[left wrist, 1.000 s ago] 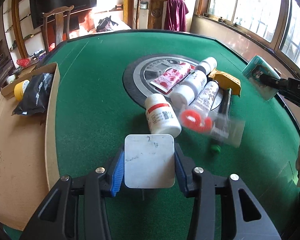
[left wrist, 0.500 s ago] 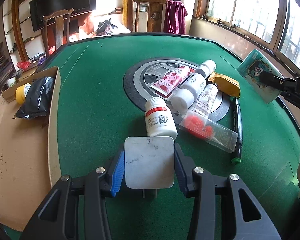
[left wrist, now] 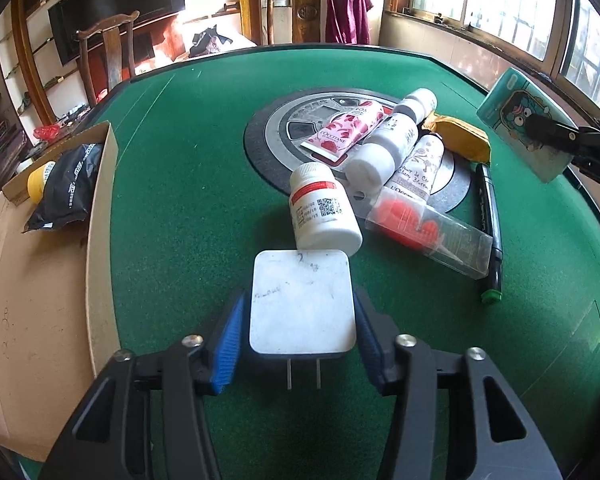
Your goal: Organize objects
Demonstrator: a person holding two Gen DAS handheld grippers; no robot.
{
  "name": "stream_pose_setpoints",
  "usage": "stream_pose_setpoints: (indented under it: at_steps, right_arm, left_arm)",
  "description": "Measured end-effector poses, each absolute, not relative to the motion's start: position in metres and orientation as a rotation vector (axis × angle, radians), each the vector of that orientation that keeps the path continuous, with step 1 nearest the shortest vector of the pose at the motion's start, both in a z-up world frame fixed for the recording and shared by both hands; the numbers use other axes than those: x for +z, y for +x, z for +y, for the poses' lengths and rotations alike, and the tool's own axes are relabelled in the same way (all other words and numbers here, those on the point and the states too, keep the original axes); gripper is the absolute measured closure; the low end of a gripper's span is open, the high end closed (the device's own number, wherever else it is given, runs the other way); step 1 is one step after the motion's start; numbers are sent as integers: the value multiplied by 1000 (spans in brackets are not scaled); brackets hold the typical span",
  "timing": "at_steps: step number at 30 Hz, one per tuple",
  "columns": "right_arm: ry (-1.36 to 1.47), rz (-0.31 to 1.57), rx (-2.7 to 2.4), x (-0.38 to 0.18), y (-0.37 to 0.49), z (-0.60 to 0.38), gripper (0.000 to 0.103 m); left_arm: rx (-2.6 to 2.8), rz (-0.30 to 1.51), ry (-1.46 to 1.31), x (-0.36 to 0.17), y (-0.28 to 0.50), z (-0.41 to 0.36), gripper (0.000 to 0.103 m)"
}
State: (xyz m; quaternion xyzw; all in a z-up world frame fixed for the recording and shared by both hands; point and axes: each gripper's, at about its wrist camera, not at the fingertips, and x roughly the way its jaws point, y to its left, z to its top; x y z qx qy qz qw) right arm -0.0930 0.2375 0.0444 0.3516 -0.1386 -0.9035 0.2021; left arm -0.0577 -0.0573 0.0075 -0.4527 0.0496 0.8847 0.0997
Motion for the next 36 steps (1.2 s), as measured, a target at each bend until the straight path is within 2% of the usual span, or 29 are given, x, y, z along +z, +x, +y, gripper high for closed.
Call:
stream_pose_setpoints:
  at_steps: [36]
  right_arm:
    - [957, -225, -2389, 33, -71, 177, 90]
  left_arm:
    - [2677, 123, -1221, 27, -50, -60, 59]
